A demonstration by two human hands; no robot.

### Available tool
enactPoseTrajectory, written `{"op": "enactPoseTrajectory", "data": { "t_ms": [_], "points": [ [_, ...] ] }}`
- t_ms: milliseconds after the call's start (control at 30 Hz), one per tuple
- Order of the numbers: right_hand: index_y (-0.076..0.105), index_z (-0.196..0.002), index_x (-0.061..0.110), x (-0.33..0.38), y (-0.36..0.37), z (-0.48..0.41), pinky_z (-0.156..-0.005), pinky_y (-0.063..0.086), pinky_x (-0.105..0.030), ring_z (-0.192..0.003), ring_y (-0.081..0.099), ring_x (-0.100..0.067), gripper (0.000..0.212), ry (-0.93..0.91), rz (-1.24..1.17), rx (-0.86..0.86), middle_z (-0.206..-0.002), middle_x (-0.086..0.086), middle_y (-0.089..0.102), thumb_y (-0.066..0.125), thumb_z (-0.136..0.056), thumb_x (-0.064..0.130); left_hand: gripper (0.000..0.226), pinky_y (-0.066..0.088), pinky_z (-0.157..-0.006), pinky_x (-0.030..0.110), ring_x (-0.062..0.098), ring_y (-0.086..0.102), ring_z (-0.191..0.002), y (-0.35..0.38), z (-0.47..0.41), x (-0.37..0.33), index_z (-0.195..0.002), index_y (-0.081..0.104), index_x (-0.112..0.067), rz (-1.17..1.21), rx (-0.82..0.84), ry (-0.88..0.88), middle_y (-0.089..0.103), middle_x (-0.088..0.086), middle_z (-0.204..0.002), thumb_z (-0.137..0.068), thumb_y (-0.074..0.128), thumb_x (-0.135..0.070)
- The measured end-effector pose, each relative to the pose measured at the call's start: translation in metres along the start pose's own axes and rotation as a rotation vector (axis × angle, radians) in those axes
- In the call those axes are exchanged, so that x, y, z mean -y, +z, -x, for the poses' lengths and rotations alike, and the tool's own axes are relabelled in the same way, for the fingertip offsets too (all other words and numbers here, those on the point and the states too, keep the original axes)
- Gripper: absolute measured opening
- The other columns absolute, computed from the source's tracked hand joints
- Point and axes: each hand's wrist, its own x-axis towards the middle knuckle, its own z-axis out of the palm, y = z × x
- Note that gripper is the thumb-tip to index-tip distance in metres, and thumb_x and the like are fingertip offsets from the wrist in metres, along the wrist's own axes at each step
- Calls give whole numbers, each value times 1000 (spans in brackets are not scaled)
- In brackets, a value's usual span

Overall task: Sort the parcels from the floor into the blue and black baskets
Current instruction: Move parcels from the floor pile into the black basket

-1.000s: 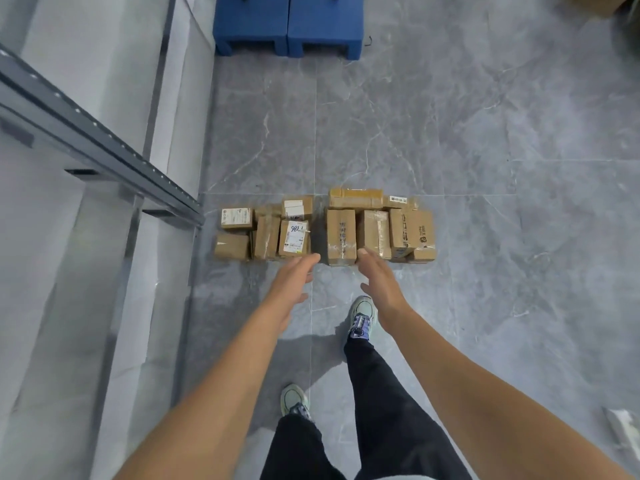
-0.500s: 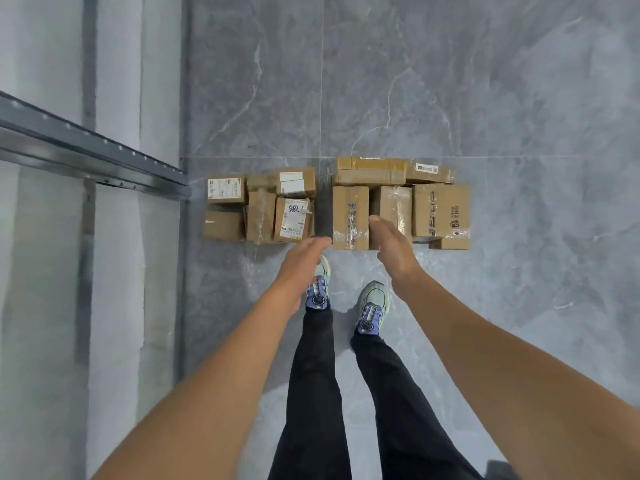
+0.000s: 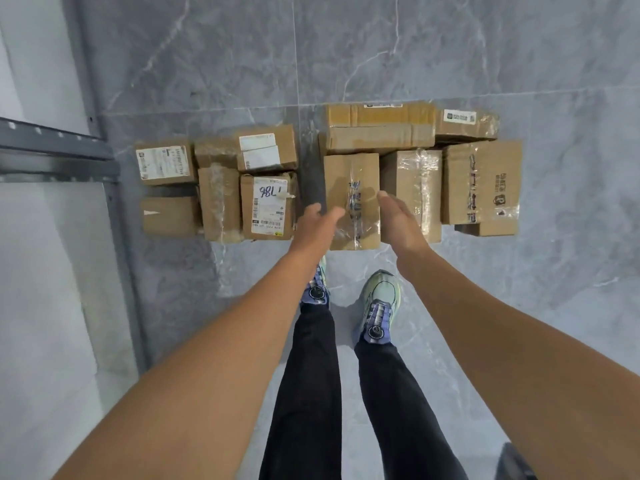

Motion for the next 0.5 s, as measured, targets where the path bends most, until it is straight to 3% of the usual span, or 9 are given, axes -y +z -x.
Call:
{"op": "enactPoseTrajectory", "data": {
  "t_ms": [133, 300, 367, 500],
  "points": [
    [36, -161, 27, -1, 10, -29, -119, 35, -51, -145, 44, -28, 84, 6, -33, 5, -160, -3, 46, 49, -89, 68, 76, 32, -112, 45, 26, 32, -151, 6, -34, 1, -165, 22, -21, 32, 4, -31, 26, 3, -169, -100, 56, -43],
    [33, -162, 29, -4, 15, -56, -120, 36, -55, -145, 44, -28, 92, 42, -55, 3, -161, -3, 44, 45, -80, 70, 76, 35, -112, 45, 27, 33, -150, 10, -63, 0, -164, 23, -23, 52, 16, -48, 28, 2, -168, -99, 56, -46],
    [34, -162, 30, -6, 16, -64, -118, 38, -54, -142, 47, -29, 89, 62, -65, -10, -160, -3, 45, 46, -83, 69, 81, 37, -114, 49, 26, 38, -146, 13, -68, 0, -163, 27, -22, 61, 31, -55, 35, 1, -163, -94, 58, -50],
    [33, -162, 29, -15, 18, -80, -108, 45, -46, -136, 50, -30, 63, 80, -61, -21, -155, -3, 48, 42, -105, 54, 72, 40, -102, 43, 22, 47, -135, 18, -72, 3, -157, 36, -22, 97, 28, -42, 46, -1, -152, -95, 59, -48]
  ]
}}
